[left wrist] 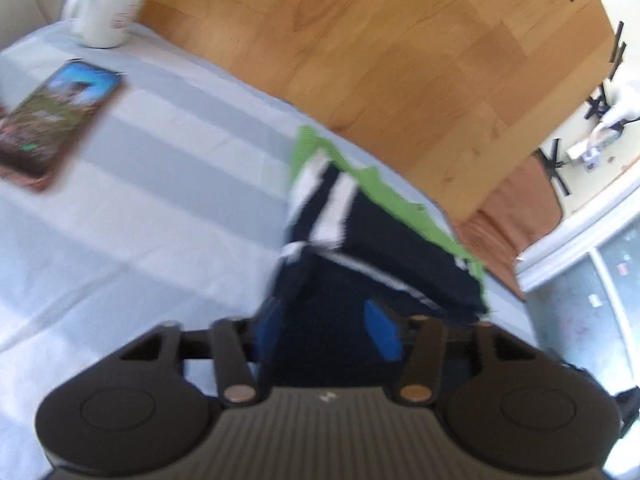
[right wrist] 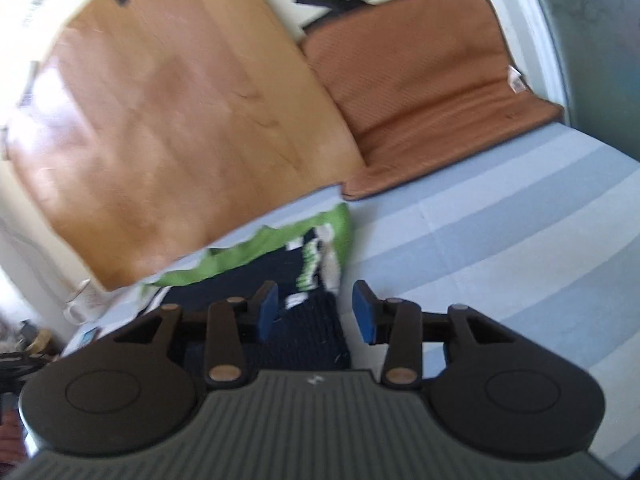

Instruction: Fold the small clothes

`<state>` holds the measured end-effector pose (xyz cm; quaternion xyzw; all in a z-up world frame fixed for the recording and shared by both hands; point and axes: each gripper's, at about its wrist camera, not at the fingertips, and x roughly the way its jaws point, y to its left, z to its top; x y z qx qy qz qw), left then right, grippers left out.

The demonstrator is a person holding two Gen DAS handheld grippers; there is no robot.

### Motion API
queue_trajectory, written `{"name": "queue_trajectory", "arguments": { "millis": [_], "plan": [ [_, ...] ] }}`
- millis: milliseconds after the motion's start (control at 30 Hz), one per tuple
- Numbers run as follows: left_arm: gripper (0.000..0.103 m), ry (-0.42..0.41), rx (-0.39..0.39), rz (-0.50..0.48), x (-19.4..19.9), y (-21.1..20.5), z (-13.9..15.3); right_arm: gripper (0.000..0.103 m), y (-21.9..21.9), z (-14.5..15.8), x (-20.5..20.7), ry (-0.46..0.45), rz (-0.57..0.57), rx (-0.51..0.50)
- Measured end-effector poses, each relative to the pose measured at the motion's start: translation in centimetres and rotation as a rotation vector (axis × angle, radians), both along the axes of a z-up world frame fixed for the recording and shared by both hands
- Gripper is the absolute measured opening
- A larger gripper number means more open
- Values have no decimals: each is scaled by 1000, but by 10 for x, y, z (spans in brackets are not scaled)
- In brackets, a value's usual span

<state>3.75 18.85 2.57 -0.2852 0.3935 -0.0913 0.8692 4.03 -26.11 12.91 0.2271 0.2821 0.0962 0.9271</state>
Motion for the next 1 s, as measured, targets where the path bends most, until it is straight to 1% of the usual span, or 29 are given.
{"name": "queue_trajectory", "arguments": {
  "millis": [33, 67, 133, 167, 200, 267, 300, 333, 367, 400, 433, 467, 500, 533, 567, 600, 633, 667, 700, 733, 767, 800, 833, 867, 900, 967, 1000],
  "plan": [
    [58, 4, 8, 9, -5, 3, -4, 48, -3, -3, -6, 4, 3, -7],
    [58, 9, 1, 2, -8, 5, -8, 48, -5, -6, -10, 15, 6, -3],
    [62, 18, -23, -22, -13, 5, -14, 48, -4, -16, -15, 51, 9, 32],
    [64, 18, -20, -32, -15, 5, -15, 49, -4, -22, -18, 70, 13, 54],
    [66, 16, -7, -41, -18, 1, -15, 49, 2, -26, -17, 83, 16, 69],
    [64, 3, 30, -64, -23, -8, -16, 49, 13, -32, -16, 92, 29, 82],
    [56, -2, 51, -71, -26, -12, -15, 49, 17, -34, -19, 92, 39, 78],
    [30, -8, 79, -81, -27, -17, -15, 46, 25, -36, -18, 95, 53, 62],
    [13, -8, 126, -94, -28, -24, -16, 20, 32, -37, -16, 97, 66, 31],
    [8, -9, 186, -87, -30, -28, -15, 8, 39, -35, -15, 96, 65, -16],
    [8, -18, 235, -76, -32, -31, -15, 8, 43, -33, -15, 82, 53, -64],
    [8, -25, 265, -72, -32, -31, -17, 8, 45, -31, -14, 71, 41, -99],
    [9, -16, 265, -66, -31, -28, -21, 8, 46, -31, -10, 76, 27, -130],
    [9, -20, 241, -60, -31, -23, -23, 8, 45, -35, -7, 91, 23, -145],
    [9, -15, 218, -58, -30, -19, -23, 9, 45, -39, -5, 105, 26, -137],
    [10, -8, 206, -54, -31, -17, -23, 10, 44, -39, -5, 107, 28, -129],
    [16, -4, 212, -51, -32, -17, -22, 12, 42, -37, -7, 109, 34, -127],
    [19, 0, 224, -49, -35, -18, -20, 16, 38, -33, -11, 102, 30, -109],
    [24, -1, 233, -47, -39, -18, -18, 20, 33, -31, -17, 92, 19, -77],
    [25, -12, 234, -43, -46, -16, -14, 23, 26, -28, -22, 90, 14, -33],
    [27, -26, 229, -45, -53, -14, -9, 28, 19, -26, -28, 92, 8, 12],
    [35, -40, 212, -50, -61, -11, -4, 31, 13, -23, -35, 97, 2, 58],
    [48, -53, 180, -58, -69, -8, 1, 32, 7, -22, -43, 105, 1, 111],
    [53, -61, 139, -67, -77, -4, 4, 37, 0, -22, -52, 117, 4, 170],
    [59, -67, 101, -76, -83, -3, 6, 47, -5, -25, -60, 138, 8, 240],
    [66, -69, 23, -107, -93, -3, 6, 59, -8, -34, -70, 191, 10, 361],
    [78, -57, -11, -117, -94, -6, 3, 59, -6, -40, -73, 219, 14, 404]
  ]
}}
